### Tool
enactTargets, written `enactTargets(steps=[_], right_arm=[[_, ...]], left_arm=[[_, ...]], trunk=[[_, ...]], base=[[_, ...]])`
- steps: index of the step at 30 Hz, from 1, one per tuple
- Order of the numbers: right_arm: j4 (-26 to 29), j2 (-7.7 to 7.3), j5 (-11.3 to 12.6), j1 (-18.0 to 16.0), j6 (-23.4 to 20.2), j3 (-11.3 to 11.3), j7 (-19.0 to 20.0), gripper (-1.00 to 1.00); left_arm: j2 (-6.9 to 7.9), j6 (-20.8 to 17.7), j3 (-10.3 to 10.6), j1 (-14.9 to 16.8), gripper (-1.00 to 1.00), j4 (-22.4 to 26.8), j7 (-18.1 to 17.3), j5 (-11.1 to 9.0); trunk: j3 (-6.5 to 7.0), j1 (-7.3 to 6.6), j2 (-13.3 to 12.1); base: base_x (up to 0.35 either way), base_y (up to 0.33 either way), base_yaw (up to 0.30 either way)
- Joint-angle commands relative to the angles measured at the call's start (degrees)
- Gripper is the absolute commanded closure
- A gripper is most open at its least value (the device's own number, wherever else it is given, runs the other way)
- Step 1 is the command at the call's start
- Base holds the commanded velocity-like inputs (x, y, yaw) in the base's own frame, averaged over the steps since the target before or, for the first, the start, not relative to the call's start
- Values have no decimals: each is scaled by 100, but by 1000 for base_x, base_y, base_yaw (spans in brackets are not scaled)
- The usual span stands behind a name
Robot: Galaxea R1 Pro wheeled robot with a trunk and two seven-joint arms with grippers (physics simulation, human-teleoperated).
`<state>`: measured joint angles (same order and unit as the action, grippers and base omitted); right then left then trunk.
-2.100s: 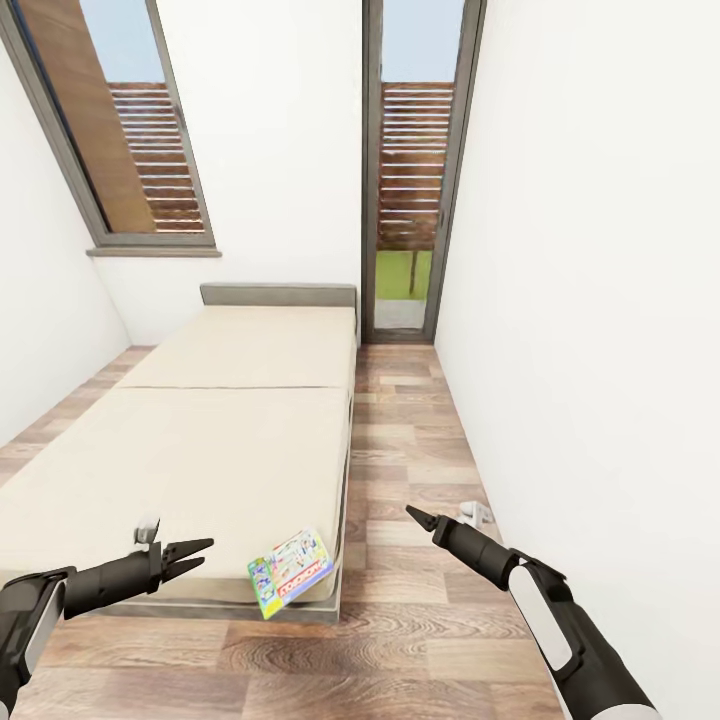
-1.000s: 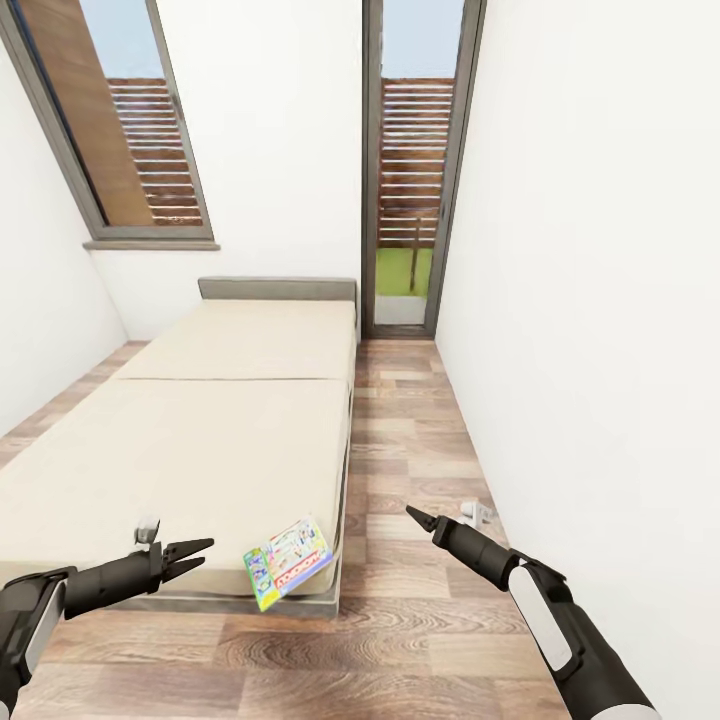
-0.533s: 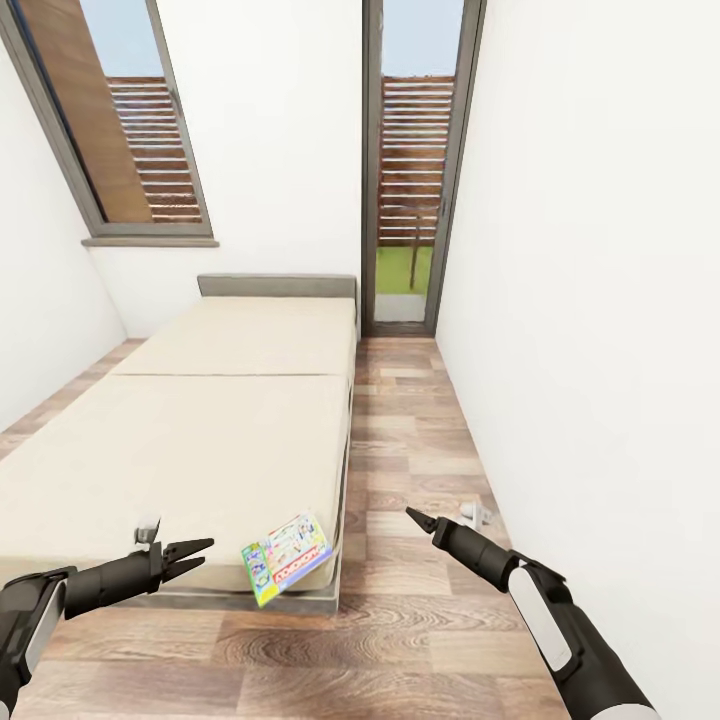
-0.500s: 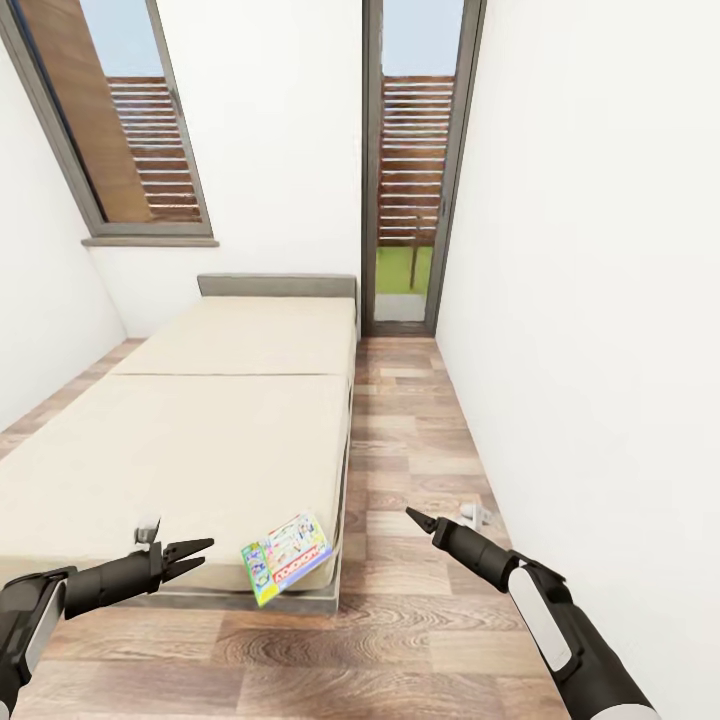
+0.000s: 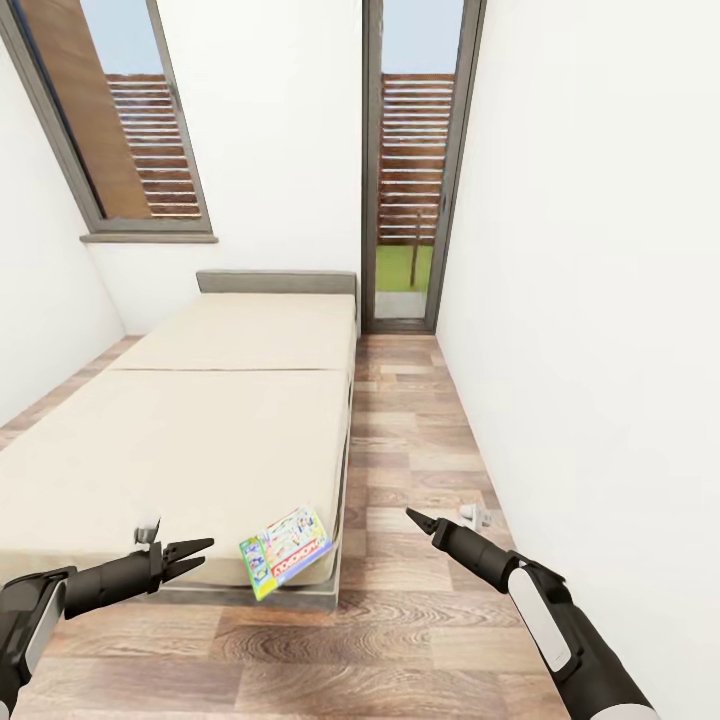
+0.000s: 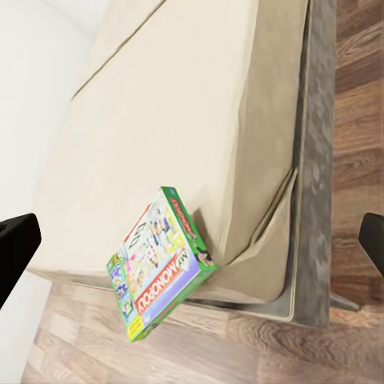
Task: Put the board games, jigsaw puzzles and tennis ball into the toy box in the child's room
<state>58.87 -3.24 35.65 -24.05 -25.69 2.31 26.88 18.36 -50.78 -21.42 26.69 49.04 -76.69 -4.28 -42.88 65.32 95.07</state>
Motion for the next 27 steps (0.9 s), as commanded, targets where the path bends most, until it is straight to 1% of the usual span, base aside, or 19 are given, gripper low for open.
enactTargets(steps=[1, 22, 27], right_arm=[[3, -3, 47, -3, -32, 6, -7, -100], [4, -2, 47, -3, -48, -8, -12, -100], [6, -1, 47, -3, -50, -3, -93, -100]], left_arm=[[0, -55, -2, 3, -100, 0, -12, -11], [1, -55, -2, 3, -100, 0, -3, -3], [0, -55, -2, 3, -100, 0, -1, -3]], trunk=[[-23, 22, 44], [-400, 483, 886], [-490, 593, 1087]], base=[[0, 0, 0], [0, 0, 0], [0, 0, 0]])
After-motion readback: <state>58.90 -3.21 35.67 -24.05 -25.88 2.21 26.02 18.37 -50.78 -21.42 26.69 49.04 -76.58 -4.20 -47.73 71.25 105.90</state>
